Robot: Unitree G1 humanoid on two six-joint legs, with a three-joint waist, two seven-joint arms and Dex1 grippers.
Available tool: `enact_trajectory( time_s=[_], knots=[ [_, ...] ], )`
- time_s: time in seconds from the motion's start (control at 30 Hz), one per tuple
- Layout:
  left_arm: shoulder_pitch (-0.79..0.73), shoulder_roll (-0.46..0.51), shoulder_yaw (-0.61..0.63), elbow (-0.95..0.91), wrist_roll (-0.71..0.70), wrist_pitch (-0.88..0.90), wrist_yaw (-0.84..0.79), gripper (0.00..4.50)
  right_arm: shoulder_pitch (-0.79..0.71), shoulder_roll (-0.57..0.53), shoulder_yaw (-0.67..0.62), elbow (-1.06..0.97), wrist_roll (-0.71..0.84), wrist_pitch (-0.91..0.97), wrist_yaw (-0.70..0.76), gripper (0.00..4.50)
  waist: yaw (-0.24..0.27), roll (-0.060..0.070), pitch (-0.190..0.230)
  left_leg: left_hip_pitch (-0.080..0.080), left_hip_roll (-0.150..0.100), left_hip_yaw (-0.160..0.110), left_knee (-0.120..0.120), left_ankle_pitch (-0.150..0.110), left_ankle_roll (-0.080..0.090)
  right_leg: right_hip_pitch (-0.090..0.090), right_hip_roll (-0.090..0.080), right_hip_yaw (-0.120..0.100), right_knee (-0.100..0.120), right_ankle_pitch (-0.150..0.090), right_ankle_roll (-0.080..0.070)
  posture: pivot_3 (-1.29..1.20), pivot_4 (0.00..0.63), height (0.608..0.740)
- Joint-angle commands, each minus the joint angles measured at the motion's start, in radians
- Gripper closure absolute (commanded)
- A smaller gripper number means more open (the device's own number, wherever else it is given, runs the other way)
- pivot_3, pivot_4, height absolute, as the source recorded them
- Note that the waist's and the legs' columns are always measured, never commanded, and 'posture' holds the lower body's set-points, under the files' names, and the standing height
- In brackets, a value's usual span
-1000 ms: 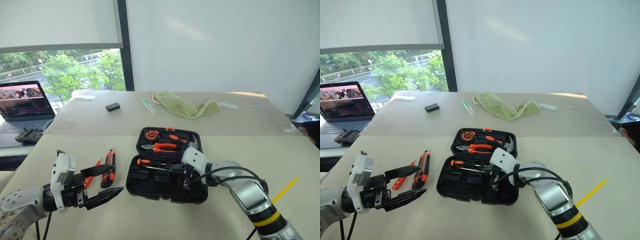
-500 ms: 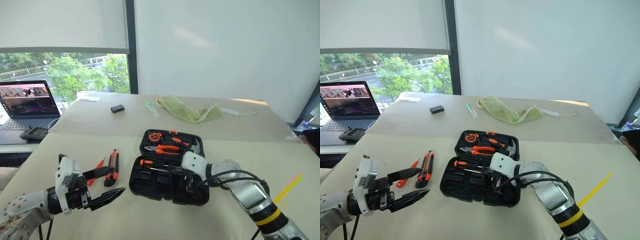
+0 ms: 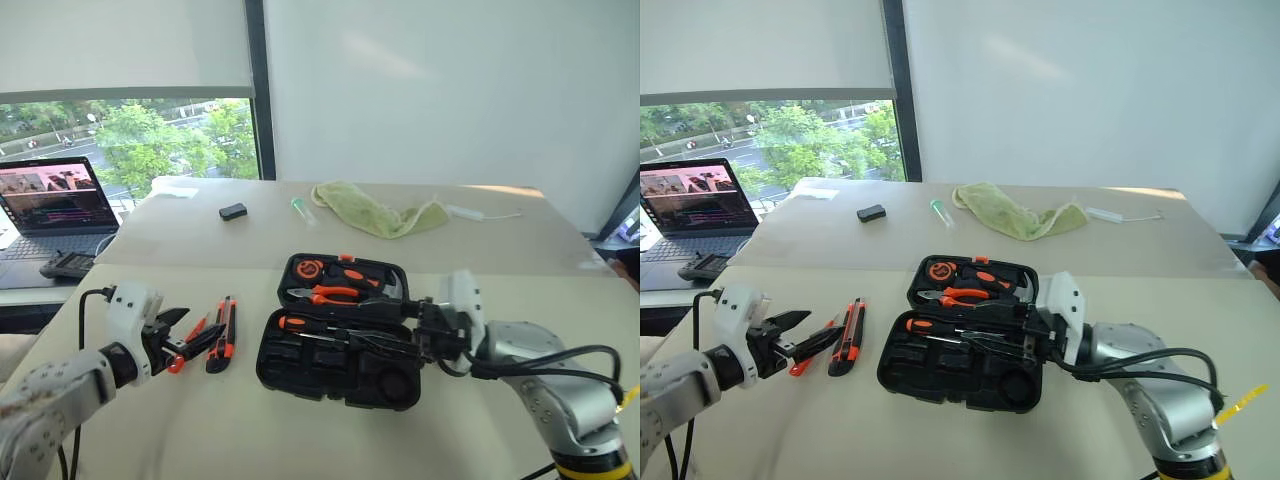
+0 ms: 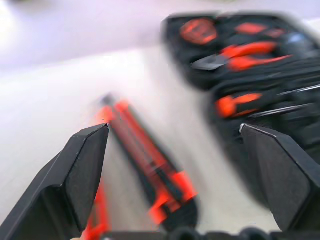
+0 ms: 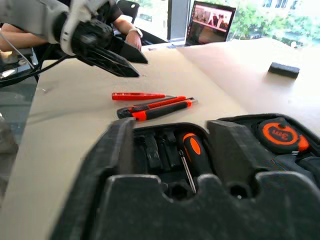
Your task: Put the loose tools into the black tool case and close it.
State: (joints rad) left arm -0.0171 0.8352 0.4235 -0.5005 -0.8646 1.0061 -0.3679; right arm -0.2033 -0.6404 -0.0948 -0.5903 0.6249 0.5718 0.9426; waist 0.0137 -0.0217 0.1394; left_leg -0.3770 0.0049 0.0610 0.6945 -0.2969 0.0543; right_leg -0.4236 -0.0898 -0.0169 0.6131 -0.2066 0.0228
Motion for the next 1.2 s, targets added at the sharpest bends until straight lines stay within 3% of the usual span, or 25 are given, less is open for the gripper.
enact_trajectory(
  time_s=[0.03,0.3,0.4,0.53,0.63,0.7,0.8,0.83,0.93,1.0,1.07,1.2],
  knots=[
    [-0.071,0.057,-0.043,0.094,0.059,0.115,0.058,0.0,0.062,-0.071,-0.105,-0.081,0.078,0.002,0.03,0.11,-0.001,0.0,0.0,0.0,-0.001,0.0,0.0,0.0,0.0,0.0,0.0,0.0,0.0,0.0,0.0,0.0,0.15,0.74],
    [-0.117,0.093,-0.191,0.171,0.168,0.239,0.073,0.0,0.208,-0.145,-0.218,-0.169,0.114,-0.048,0.05,0.05,-0.004,-0.003,0.002,-0.001,-0.001,0.001,-0.001,0.0,0.0,-0.001,-0.001,0.001,-0.001,0.0,0.001,0.0,0.15,0.74],
    [-0.11,0.088,-0.231,0.19,0.213,0.226,0.062,0.67,0.229,-0.149,-0.22,-0.181,0.105,-0.055,0.029,0.0,-0.001,-0.003,0.001,0.0,-0.001,0.001,-0.001,0.0,0.0,0.0,-0.002,0.002,0.0,0.0,0.001,0.0,0.15,0.74],
    [-0.083,0.077,-0.236,0.193,0.247,0.165,0.011,2.23,0.247,-0.15,-0.221,-0.194,0.107,-0.061,0.01,0.0,-0.001,-0.002,0.001,0.001,0.0,0.001,-0.001,0.0,0.0,0.0,-0.007,0.003,0.0,0.0,0.0,0.0,0.15,0.74],
    [-0.091,0.038,-0.174,0.209,0.24,0.054,-0.052,3.26,0.264,-0.152,-0.219,-0.201,0.094,-0.076,0.002,0.0,-0.001,-0.002,0.001,0.001,0.002,0.0,-0.001,0.0,-0.001,0.0,-0.009,0.004,0.0,-0.001,-0.001,0.0,0.15,0.74],
    [-0.152,0.01,-0.091,0.211,0.14,-0.001,-0.165,3.87,0.282,-0.146,-0.228,-0.21,0.086,-0.091,-0.005,0.0,0.003,-0.002,0.001,0.001,0.003,0.0,-0.001,0.0,-0.001,0.0,-0.01,0.005,0.0,-0.001,-0.001,0.0,0.15,0.74],
    [-0.249,0.04,-0.097,0.184,0.028,-0.047,-0.402,3.87,0.319,-0.138,-0.25,-0.218,0.08,-0.112,-0.02,0.0,0.015,-0.008,0.002,-0.008,0.003,-0.003,0.0,0.002,-0.004,-0.006,-0.01,0.001,0.0,-0.001,-0.003,0.0,0.15,0.74],
    [-0.273,0.066,-0.143,0.182,0.037,-0.063,-0.468,3.87,0.332,-0.139,-0.256,-0.219,0.077,-0.117,-0.023,0.0,0.017,-0.008,0.002,-0.01,0.003,-0.003,0.001,0.003,-0.005,-0.007,-0.01,0.001,0.0,0.0,-0.003,0.0,0.15,0.74],
    [-0.428,0.115,-0.451,0.199,0.216,-0.25,-0.744,3.87,0.393,-0.139,-0.295,-0.234,0.067,-0.127,-0.033,0.0,0.023,-0.005,0.002,-0.01,-0.001,-0.002,0.0,0.006,-0.01,-0.007,-0.006,0.0,0.0,0.0,-0.003,0.0,0.15,0.74],
    [-0.538,0.074,-0.617,0.283,0.369,-0.394,-0.82,3.87,0.437,-0.138,-0.325,-0.254,0.07,-0.129,-0.04,0.0,0.027,-0.001,0.001,-0.008,-0.004,0.001,0.0,0.006,-0.009,-0.005,-0.002,0.0,-0.001,-0.001,-0.003,0.0,0.15,0.74],
    [-0.618,0.028,-0.72,0.379,0.47,-0.497,-0.881,3.87,0.47,-0.136,-0.349,-0.269,0.074,-0.129,-0.049,0.0,0.027,0.0,0.001,-0.006,-0.007,0.002,0.001,0.001,0.003,-0.001,-0.002,0.001,-0.002,-0.001,-0.001,0.0,0.15,0.74],
    [-0.785,-0.097,-0.902,0.667,0.676,-0.715,-0.998,3.87,0.622,-0.105,-0.449,-0.331,0.073,-0.133,-0.055,0.0,0.023,-0.003,0.003,-0.009,-0.007,0.002,0.007,0.0,0.008,-0.001,0.0,0.001,-0.003,0.002,0.004,0.0,0.15,0.74]
  ],
)
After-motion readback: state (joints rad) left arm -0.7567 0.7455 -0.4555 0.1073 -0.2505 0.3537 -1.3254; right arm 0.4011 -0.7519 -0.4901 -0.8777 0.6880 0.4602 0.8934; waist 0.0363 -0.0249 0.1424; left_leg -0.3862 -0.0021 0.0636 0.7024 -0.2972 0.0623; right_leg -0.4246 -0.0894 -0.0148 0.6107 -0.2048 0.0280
